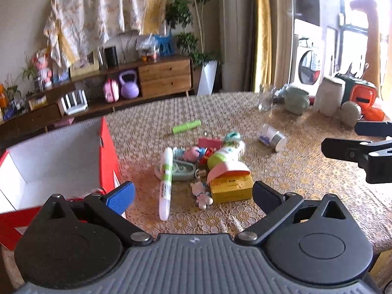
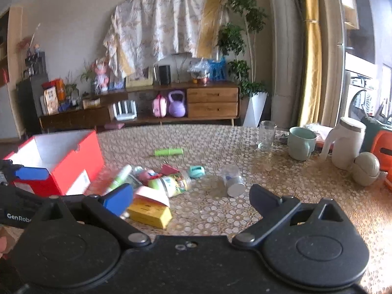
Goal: Organize rigid objects
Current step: 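Grasp the white green-labelled tube with left tool while right tool grasps clear cylinder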
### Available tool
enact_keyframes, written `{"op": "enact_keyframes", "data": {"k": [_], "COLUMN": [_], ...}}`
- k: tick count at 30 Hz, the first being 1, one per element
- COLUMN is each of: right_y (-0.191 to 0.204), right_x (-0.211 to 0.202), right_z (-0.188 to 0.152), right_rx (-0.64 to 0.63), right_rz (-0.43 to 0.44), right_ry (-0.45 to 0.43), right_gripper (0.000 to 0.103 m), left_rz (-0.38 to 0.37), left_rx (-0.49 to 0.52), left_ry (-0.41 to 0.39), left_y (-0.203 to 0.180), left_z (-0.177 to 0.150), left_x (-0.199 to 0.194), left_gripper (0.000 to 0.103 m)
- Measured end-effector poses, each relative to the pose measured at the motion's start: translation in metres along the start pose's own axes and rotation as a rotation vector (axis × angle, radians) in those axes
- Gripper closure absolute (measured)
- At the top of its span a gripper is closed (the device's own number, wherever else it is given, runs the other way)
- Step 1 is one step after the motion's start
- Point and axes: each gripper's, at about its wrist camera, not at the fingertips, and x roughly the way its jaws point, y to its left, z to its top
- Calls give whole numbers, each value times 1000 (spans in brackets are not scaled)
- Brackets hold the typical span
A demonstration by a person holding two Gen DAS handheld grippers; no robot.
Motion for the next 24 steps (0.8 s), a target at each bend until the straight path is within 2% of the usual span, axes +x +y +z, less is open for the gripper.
{"op": "enact_keyframes", "data": {"k": [9,13,17,20,24], "right_y": [-28,-42,-52,-53,-56], "right_x": [53,80,108,127,149], "right_z": [0,7,11,11,8], "right_rx": [-27,-14,-13,-27,-42], "right_rz": [-22,-31,-45,-48,-69], "right_ry": [54,82,102,126,154], "right_gripper": [7,8,14,21,23], "left_rz": [129,154,186,205,211], "left_rx": [18,18,5,-3,0], "left_ry": [10,28,55,87,130], "left_y": [-6,-5,0,3,6], "left_z": [16,23,26,23,18], "left_x": [52,77,99,115,131], "left_gripper": [1,4,14,15,32]}}
